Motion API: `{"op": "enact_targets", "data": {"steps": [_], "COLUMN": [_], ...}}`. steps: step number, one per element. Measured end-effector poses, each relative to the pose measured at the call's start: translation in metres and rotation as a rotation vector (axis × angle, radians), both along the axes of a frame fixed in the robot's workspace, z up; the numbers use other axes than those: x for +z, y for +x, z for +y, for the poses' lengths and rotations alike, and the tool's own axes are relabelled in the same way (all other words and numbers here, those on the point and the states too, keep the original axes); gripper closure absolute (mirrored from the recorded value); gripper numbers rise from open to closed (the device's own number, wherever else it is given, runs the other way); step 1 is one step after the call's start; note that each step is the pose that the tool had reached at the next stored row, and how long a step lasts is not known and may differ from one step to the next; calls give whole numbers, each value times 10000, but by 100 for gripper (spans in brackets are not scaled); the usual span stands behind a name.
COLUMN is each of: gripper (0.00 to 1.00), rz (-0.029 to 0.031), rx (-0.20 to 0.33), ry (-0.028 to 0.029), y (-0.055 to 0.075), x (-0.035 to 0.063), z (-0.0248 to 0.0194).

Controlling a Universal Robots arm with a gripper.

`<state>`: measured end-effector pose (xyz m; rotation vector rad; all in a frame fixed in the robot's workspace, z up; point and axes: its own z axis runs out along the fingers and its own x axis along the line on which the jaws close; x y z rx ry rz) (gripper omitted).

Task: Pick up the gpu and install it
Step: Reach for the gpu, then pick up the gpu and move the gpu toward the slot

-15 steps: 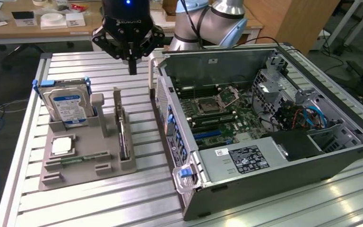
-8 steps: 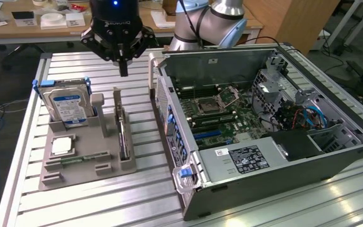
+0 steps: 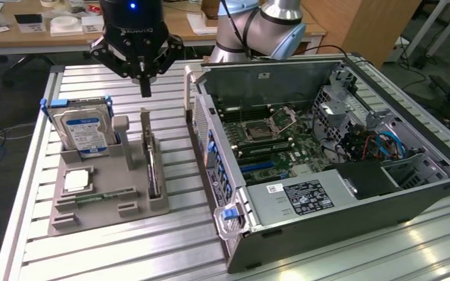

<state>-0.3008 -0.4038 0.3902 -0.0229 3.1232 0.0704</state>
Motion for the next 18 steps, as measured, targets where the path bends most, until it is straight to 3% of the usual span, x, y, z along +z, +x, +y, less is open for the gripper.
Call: {"op": "enact_targets", "data": {"steps": [13,15,17,18], "gripper": [89,83,71,71], "rz": [1,1,1,1], "rx": [-1,-1,-1,-1], "ry": [0,-1,-1,-1], "y": [-1,-1,-1,-1], "x": [1,1,1,1], "z": [0,0,0,0]}}
